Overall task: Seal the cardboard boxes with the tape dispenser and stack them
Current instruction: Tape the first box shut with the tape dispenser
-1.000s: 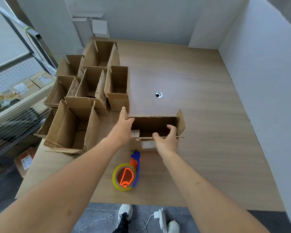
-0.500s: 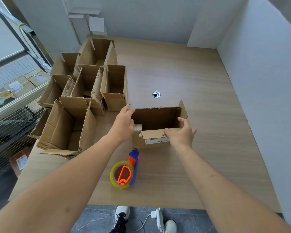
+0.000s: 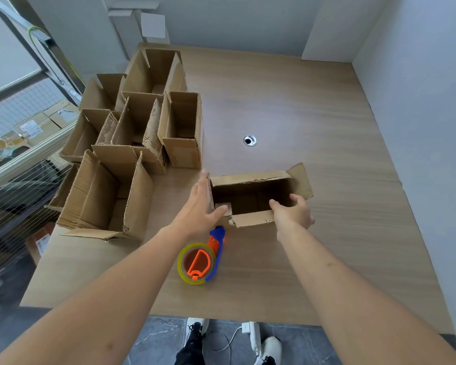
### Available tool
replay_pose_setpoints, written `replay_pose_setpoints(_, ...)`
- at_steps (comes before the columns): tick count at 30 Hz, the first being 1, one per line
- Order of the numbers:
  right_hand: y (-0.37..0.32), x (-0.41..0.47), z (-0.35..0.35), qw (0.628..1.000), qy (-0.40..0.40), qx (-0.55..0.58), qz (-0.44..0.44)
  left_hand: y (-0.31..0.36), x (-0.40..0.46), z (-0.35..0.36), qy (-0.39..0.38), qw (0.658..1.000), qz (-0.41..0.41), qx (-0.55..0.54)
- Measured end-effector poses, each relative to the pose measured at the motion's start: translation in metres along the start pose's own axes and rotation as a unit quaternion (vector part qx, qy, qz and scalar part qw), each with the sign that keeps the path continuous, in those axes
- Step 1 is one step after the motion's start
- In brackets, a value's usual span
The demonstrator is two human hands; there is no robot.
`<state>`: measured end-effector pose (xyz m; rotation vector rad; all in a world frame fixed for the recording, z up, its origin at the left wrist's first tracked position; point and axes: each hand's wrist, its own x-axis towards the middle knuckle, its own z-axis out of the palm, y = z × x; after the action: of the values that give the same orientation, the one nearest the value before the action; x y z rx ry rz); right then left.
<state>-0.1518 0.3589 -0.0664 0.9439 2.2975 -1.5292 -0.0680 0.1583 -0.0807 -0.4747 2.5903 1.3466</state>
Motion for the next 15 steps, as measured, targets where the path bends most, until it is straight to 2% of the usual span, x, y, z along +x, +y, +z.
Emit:
replay_pose_setpoints(2,0.002,-0.003,0.007,0.999,-0.002,0.031,0.034,-0.017,-0.009,0.008,-0.031,0.993,-0.085,0.078)
replay_pose_setpoints(6,0.003,-0.009,0.019,0.994,-0.005,0.084,0.063,-0.045,-0.027,0.025,-0.109,0.949,-0.205,0.215)
replay_pose_setpoints(9,0.004,-0.012,0.024,0.992,-0.003,0.107,0.071,-0.057,-0.040,0.042,-0.133,0.931,-0.211,0.267)
replay_pose_setpoints(15,0.004,-0.017,0.034,0.987,0.019,0.144,0.068,-0.071,-0.055,0.076,-0.078,0.943,-0.181,0.268)
